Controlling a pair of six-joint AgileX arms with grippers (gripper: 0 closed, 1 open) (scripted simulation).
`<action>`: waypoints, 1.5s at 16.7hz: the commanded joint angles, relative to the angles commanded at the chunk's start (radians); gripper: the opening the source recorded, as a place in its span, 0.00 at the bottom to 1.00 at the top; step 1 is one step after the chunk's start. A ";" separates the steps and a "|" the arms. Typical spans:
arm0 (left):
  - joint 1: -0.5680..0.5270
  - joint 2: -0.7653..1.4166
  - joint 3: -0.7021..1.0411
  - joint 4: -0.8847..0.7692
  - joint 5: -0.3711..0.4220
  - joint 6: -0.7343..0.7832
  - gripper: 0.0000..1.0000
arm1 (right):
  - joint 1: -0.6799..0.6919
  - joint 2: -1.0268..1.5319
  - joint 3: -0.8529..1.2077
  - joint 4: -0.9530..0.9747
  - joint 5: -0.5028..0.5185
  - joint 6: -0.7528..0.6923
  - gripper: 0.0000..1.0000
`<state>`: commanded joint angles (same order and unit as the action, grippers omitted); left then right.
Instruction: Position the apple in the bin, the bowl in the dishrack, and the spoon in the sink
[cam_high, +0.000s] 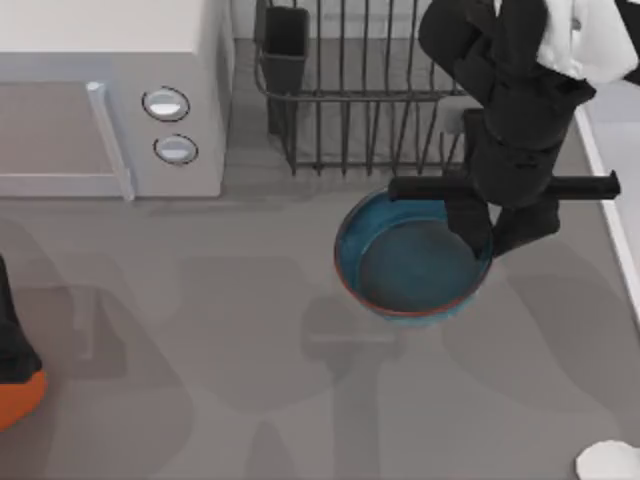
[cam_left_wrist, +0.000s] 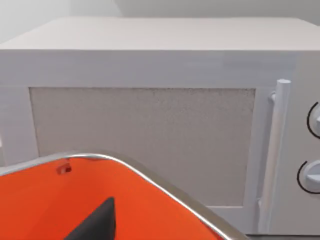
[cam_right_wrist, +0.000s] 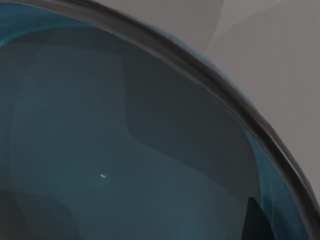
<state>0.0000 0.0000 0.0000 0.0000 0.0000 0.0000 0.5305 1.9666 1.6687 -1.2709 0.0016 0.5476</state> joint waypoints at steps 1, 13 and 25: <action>0.000 0.000 0.000 0.000 0.000 0.000 1.00 | 0.000 0.000 0.000 0.000 0.000 0.000 0.00; 0.000 0.000 0.000 0.000 0.000 0.000 1.00 | 0.195 -0.169 -0.067 0.449 0.394 -0.184 0.00; 0.000 0.000 0.000 0.000 0.000 0.000 1.00 | 0.495 -0.509 -0.223 1.219 1.035 -0.502 0.00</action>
<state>0.0000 0.0000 0.0000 0.0000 0.0000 0.0000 1.0256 1.4579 1.4452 -0.0521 1.0368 0.0451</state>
